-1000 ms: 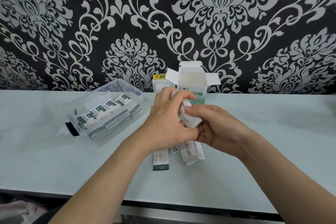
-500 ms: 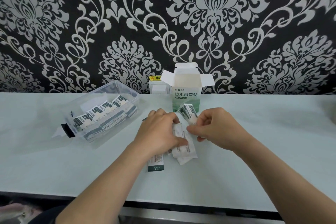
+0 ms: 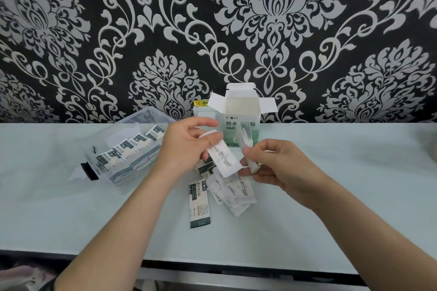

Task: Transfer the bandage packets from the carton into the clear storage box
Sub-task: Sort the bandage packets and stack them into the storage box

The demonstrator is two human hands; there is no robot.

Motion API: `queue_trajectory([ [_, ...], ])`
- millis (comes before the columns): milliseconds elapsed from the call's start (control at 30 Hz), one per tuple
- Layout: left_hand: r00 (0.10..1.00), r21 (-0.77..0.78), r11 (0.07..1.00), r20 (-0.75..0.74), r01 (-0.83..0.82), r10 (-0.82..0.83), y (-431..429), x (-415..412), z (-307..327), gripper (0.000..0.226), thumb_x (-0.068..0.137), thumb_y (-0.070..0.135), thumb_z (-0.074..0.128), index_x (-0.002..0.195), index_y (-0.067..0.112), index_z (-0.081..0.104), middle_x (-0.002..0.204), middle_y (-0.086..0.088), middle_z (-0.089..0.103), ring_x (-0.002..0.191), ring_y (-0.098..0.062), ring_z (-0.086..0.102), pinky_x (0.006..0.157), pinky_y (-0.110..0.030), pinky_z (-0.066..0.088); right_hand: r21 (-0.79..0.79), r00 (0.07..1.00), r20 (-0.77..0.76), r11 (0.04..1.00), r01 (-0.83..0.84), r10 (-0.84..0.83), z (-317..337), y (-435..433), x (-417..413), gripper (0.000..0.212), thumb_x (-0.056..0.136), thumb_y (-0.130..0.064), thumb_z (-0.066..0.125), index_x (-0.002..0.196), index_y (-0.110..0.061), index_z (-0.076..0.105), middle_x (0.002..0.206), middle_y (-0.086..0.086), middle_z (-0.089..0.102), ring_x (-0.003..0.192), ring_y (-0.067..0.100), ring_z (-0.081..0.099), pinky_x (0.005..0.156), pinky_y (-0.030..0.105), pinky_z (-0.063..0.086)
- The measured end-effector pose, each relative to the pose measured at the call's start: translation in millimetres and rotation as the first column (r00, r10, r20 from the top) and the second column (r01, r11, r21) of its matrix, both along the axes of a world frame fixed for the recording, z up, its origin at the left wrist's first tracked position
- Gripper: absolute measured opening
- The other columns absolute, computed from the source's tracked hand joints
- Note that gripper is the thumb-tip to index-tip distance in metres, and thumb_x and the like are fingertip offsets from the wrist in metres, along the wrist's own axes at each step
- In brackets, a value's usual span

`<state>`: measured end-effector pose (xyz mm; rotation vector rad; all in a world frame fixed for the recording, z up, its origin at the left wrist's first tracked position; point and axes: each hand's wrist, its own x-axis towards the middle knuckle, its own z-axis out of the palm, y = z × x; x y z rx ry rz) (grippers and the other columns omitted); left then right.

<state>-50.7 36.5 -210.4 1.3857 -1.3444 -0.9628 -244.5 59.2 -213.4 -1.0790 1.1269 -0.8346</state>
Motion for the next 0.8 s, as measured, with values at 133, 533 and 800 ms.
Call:
queue_trajectory([
  [133,0.945,0.063,0.963,-0.216,0.263,-0.244,6,0,9,0.039,0.073,0.001,0.073,0.109,0.015,0.068,0.074,-0.01,0.072,0.05,-0.012,0.057,0.046,-0.017,0.045,0.094,0.945,0.274,0.973,-0.212,0.18,3,0,-3,0.039,0.078,-0.029,0.068,0.11,-0.007,0.06,0.095,0.015,0.072,0.075,0.021,0.071,0.065,0.024,0.055],
  [533,0.969,-0.133,0.966,-0.076,0.222,-0.233,10,-5,9,0.041,0.073,-0.006,0.075,0.105,0.019,0.068,0.074,0.002,0.07,0.068,-0.018,0.063,0.061,-0.025,0.056,0.063,0.886,0.372,0.945,-0.321,0.276,2,0,3,0.066,0.083,-0.03,0.062,0.132,0.009,0.045,0.102,0.016,0.072,0.074,0.019,0.073,0.061,0.021,0.055],
  [800,0.968,-0.149,0.959,0.11,0.241,-0.226,11,-3,7,0.031,0.091,0.006,0.062,0.115,0.024,0.068,0.097,-0.004,0.058,0.087,-0.003,0.053,0.075,-0.016,0.047,0.061,0.875,0.369,0.932,-0.358,0.312,3,0,6,0.049,0.079,-0.029,0.071,0.119,-0.007,0.056,0.092,0.014,0.072,0.077,0.022,0.073,0.058,0.022,0.055],
])
